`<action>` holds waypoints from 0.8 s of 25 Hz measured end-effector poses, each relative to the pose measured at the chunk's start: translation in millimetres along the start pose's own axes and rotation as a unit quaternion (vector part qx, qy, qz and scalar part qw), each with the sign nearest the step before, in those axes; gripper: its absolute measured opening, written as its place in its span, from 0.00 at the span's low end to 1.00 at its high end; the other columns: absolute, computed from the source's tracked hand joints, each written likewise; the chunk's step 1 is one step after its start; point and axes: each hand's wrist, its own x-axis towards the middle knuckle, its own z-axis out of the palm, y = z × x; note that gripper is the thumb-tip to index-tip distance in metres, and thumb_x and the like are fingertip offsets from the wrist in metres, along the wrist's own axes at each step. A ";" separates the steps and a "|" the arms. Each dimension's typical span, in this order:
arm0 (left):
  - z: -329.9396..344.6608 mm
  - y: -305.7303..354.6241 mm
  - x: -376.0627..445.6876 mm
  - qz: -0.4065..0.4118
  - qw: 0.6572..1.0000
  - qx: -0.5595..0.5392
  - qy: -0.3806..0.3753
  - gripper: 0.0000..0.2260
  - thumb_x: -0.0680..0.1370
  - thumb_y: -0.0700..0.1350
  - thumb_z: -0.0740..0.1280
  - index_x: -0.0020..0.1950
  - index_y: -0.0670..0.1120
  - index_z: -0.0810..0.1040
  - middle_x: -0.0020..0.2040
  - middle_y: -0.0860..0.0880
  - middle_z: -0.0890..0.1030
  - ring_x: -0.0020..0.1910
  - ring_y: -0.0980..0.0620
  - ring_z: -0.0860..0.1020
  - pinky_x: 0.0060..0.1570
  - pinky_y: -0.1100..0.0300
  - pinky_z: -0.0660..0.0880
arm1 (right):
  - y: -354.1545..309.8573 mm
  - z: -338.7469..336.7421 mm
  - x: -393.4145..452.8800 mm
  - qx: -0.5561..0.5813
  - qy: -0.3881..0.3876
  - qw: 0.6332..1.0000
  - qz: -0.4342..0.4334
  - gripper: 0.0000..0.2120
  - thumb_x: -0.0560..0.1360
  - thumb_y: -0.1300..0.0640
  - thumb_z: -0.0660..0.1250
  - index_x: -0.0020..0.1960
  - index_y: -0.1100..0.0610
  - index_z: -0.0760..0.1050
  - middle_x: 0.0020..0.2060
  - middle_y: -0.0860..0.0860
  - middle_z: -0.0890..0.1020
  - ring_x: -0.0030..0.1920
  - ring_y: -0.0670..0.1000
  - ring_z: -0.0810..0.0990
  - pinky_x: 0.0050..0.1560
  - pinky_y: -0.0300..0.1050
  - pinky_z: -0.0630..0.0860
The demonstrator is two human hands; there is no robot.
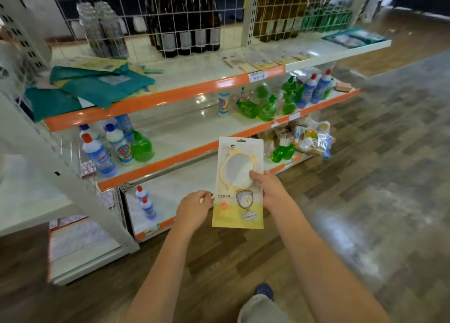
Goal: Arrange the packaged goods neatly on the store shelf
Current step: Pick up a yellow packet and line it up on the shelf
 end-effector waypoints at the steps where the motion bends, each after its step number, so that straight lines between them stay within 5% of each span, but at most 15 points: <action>1: 3.3 7.6 6.6 -0.001 1.000 0.000 -0.002 0.16 0.82 0.49 0.54 0.63 0.48 0.77 0.63 0.49 0.78 0.61 0.49 0.74 0.57 0.57 0.70 | -7.1 -4.3 6.1 0.002 -0.003 1.000 -0.001 0.06 0.78 0.66 0.61 0.53 0.59 0.74 0.46 0.58 0.81 0.45 0.59 0.80 0.50 0.58 0.77; 8: 23.6 74.9 68.4 0.020 1.000 0.019 0.013 0.15 0.82 0.47 0.55 0.61 0.48 0.79 0.63 0.49 0.78 0.63 0.48 0.73 0.62 0.56 0.68 | -81.8 -40.1 57.1 -0.011 -0.002 1.000 -0.009 0.04 0.78 0.65 0.62 0.49 0.58 0.73 0.44 0.58 0.81 0.43 0.58 0.80 0.50 0.60 0.76; 12: 42.4 138.2 103.5 0.041 0.999 0.010 0.018 0.16 0.82 0.47 0.54 0.63 0.48 0.78 0.64 0.50 0.77 0.63 0.49 0.73 0.60 0.58 0.68 | -129.3 -82.9 86.0 -0.014 -0.013 0.999 -0.027 0.10 0.78 0.65 0.63 0.59 0.60 0.73 0.51 0.60 0.81 0.47 0.60 0.81 0.50 0.60 0.77; 20: 104.9 222.3 168.3 0.088 0.992 0.024 -0.085 0.15 0.82 0.49 0.54 0.61 0.50 0.78 0.63 0.50 0.78 0.61 0.50 0.74 0.53 0.59 0.69 | -177.4 -179.6 138.8 0.039 0.047 0.998 -0.028 0.16 0.78 0.64 0.62 0.65 0.61 0.70 0.59 0.63 0.78 0.59 0.66 0.77 0.59 0.67 0.72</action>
